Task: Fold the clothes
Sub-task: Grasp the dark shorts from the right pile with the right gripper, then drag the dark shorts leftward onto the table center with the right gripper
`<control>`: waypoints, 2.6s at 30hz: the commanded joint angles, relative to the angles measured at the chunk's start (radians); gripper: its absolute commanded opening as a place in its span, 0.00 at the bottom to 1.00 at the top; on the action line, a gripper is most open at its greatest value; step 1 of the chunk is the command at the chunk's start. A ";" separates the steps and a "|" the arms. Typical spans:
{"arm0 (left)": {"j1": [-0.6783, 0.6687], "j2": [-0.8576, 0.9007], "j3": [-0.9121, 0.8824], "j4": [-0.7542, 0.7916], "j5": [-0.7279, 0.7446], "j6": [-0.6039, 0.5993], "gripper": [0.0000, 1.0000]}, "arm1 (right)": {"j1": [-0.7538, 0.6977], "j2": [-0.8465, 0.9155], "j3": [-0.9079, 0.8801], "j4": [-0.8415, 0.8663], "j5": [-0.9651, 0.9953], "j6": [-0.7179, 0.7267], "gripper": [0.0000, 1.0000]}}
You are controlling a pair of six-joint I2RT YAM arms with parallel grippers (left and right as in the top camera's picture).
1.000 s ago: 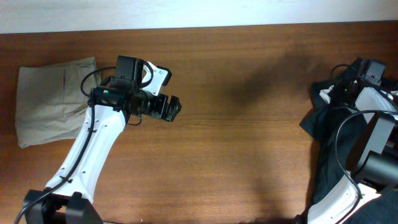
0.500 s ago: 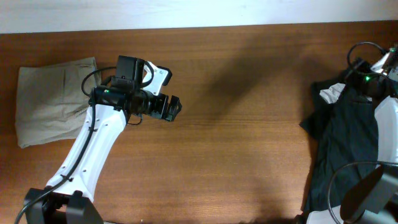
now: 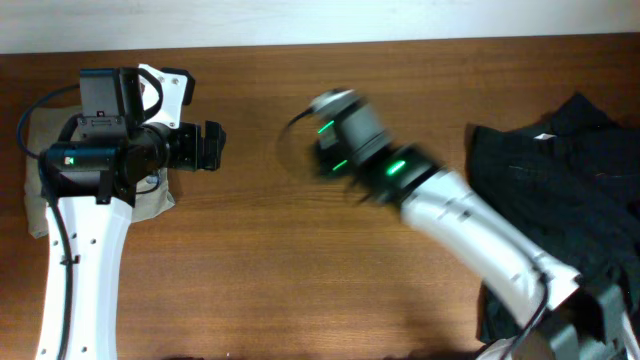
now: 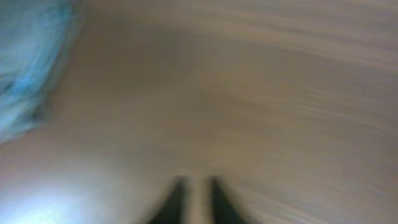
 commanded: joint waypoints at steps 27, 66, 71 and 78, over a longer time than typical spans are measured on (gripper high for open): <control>0.003 0.163 0.014 0.008 -0.004 0.006 0.99 | -0.628 0.420 -0.022 -0.248 0.170 -0.170 0.04; -0.334 0.964 0.441 0.058 -0.007 0.156 0.71 | -0.499 -0.209 0.448 -0.716 -0.222 -0.035 0.58; -0.375 1.063 0.441 0.064 -0.011 0.163 0.52 | -0.499 -0.209 0.448 -0.717 -0.220 -0.035 0.58; -0.220 1.062 0.608 -0.063 -0.451 0.000 0.00 | -0.499 -0.205 0.439 -0.731 -0.093 -0.035 0.59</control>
